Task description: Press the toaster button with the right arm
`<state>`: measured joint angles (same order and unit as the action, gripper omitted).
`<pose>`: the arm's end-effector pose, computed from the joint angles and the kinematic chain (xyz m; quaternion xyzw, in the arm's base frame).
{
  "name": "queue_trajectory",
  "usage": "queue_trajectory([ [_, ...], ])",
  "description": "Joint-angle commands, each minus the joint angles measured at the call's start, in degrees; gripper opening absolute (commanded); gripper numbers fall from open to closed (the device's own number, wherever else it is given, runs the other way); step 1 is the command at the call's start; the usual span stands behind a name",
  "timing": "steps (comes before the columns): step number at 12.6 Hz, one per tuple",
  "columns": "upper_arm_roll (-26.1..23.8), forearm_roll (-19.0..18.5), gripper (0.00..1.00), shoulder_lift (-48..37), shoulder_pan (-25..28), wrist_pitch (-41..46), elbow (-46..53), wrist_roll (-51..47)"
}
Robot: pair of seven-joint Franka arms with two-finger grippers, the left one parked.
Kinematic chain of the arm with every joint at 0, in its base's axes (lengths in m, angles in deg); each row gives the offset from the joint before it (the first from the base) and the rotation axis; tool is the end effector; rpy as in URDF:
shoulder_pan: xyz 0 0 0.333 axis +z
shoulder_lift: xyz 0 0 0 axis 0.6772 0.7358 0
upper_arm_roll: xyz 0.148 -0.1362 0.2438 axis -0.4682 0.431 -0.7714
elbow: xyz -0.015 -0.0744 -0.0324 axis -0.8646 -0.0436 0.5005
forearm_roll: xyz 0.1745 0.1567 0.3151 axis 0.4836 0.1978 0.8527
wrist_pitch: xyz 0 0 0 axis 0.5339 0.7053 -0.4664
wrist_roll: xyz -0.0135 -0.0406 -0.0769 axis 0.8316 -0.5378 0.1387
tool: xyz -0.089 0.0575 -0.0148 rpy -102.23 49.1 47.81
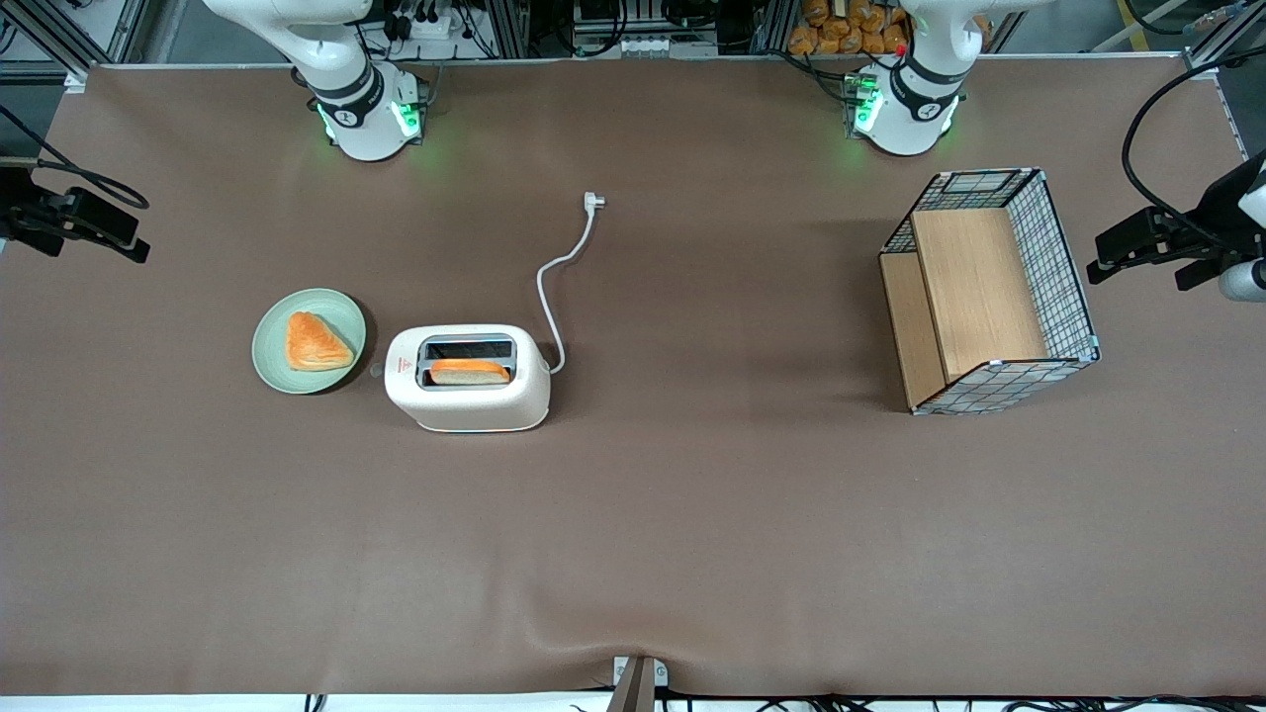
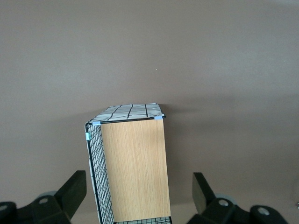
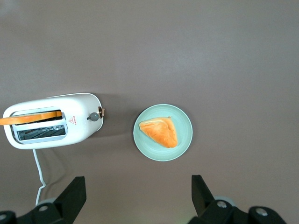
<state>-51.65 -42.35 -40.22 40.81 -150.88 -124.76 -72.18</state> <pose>0.5424 -0.0169 0.6423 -0.9986 0.0505 0.0154 0.0094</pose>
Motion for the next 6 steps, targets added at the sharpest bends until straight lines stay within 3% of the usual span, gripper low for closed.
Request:
queue_trajectory([
  [1, -0.4, -0.1, 1.0, 0.5, 0.0, 1.4, 0.3, 0.4],
  [6, -0.5, 0.2, 1.0, 1.0, 0.0, 3.0, -0.2, 0.6],
])
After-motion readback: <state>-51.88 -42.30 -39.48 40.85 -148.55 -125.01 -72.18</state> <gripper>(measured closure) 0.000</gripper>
